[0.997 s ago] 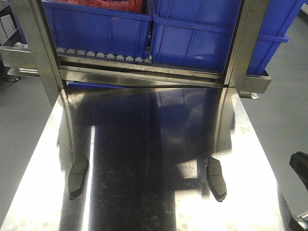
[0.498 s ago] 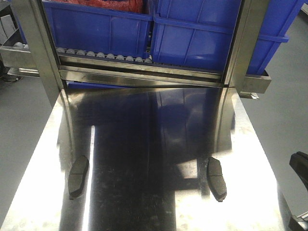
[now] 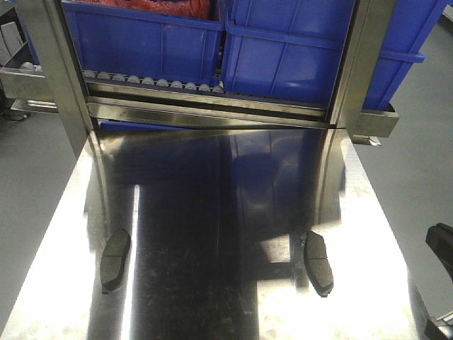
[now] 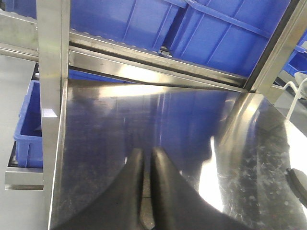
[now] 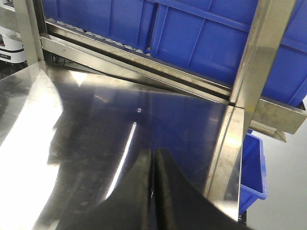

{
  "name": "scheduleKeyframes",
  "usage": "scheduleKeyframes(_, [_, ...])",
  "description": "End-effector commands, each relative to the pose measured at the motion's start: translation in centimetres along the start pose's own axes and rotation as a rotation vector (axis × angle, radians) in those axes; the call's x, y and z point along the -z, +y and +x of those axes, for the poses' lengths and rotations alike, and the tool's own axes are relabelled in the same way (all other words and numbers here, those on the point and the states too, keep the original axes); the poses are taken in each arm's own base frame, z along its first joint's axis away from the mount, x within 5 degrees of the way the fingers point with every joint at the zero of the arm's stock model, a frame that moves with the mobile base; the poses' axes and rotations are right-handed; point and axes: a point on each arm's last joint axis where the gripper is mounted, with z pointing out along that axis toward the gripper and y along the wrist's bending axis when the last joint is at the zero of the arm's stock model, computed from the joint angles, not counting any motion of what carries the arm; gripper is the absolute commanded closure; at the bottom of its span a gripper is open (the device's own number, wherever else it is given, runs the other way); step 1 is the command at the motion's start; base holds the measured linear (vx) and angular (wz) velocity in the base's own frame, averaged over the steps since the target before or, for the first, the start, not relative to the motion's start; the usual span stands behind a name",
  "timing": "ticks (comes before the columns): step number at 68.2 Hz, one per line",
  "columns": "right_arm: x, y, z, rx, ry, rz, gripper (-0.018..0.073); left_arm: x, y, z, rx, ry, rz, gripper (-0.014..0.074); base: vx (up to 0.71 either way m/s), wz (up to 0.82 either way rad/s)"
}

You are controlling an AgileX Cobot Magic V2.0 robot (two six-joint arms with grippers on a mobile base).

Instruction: Move and align brake pads A on conveyor

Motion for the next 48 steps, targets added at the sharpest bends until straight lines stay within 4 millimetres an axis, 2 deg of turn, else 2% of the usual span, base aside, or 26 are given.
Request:
scheduleKeyframes(1, [0.2,-0.1,-1.6,0.019,-0.099,0.010,0.0566,0.2,-0.5,-1.2,-0.003,-0.068,0.043,0.0407,0.00,0.00])
scheduleKeyframes(6, [0.2,-0.1,-1.6,0.019,-0.099,0.010,0.0566,0.2,-0.5,-1.2,-0.003,-0.067,0.043,0.0255,0.00,0.00])
scheduleKeyframes(11, [0.2,-0.1,-1.6,0.019,-0.099,0.010,0.0566,0.2,-0.5,-1.2,-0.003,-0.068,0.043,0.0053,0.00,0.00])
scheduleKeyframes(18, [0.2,-0.1,-1.6,0.019,-0.099,0.010,0.0566,0.2,-0.5,-1.2,-0.001,-0.068,0.043,-0.0139,0.00,0.00])
scheduleKeyframes(33, [0.2,-0.1,-1.6,0.019,-0.099,0.010,0.0566,-0.3,-0.6,-1.4,-0.016,-0.044,0.025,-0.0105,0.00,0.00])
scheduleKeyframes(48, [0.2,-0.1,-1.6,0.019,-0.099,0.010,0.0566,-4.0,-1.4,-3.3,0.030,0.134,-0.100,-0.0081,0.00,0.00])
